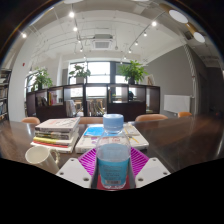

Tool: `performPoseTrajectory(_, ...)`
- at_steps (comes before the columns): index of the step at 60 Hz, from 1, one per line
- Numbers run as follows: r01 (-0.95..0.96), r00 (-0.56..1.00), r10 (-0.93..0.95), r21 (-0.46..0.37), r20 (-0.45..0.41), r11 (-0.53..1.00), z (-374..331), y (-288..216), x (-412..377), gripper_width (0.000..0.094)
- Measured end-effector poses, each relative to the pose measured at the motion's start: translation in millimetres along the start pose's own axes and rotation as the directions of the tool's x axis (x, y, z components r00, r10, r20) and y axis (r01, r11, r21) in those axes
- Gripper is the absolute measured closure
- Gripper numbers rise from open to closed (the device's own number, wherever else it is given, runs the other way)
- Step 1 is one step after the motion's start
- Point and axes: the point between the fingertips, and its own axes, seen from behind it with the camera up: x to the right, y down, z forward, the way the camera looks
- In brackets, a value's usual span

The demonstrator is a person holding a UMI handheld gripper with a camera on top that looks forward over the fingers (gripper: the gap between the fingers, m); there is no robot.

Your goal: Pour water

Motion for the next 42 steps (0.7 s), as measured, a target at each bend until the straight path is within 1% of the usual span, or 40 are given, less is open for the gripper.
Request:
performPoseTrajectory(3,-0.002,1.000,0.002,-0.014,0.010,1.000,0.7,2.5,-0.3,0.0469)
performPoseTrajectory(4,-0.002,1.000,0.003,-0.026,0.014,1.000,-1.0,4.6,-0.4,0.0443)
performPoseTrajectory(5,0.000,1.000,0.000,-0.039,0.018,0.999,-2.8,7.0,-0.7,0.0407)
performPoseTrajectory(8,0.020,1.000,-0.018,-0.067,0.022,0.998,-9.9,13.3,0.8,0.0251)
performPoseTrajectory(10,0.030,0.999,-0.029,-0.085,0.015,0.996,-15.1,18.9,2.8,0.0182)
performPoseTrajectory(13,0.048,0.999,-0.047,-0.114,0.011,0.992,-20.5,31.3,6.2,0.0141)
performPoseTrajectory(19,0.060,0.998,-0.058,-0.143,0.016,0.988,-49.2,41.2,-1.9,0.0140)
performPoseTrajectory(26,0.068,0.997,-0.062,-0.175,0.039,0.982,-95.0,49.6,-19.7,0.0134)
performPoseTrajectory(30,0.084,0.996,-0.075,-0.181,0.057,0.980,-119.6,47.1,-32.0,0.0129)
performPoseTrajectory(31,0.085,0.995,-0.076,-0.181,0.059,0.980,-129.6,47.6,-35.6,0.0117)
performPoseTrajectory(38,0.088,0.993,-0.074,-0.164,0.090,0.983,-175.1,30.9,-58.5,0.0120)
performPoseTrajectory(42,0.082,0.993,-0.069,-0.140,0.096,0.987,-202.8,22.0,-70.2,0.0123)
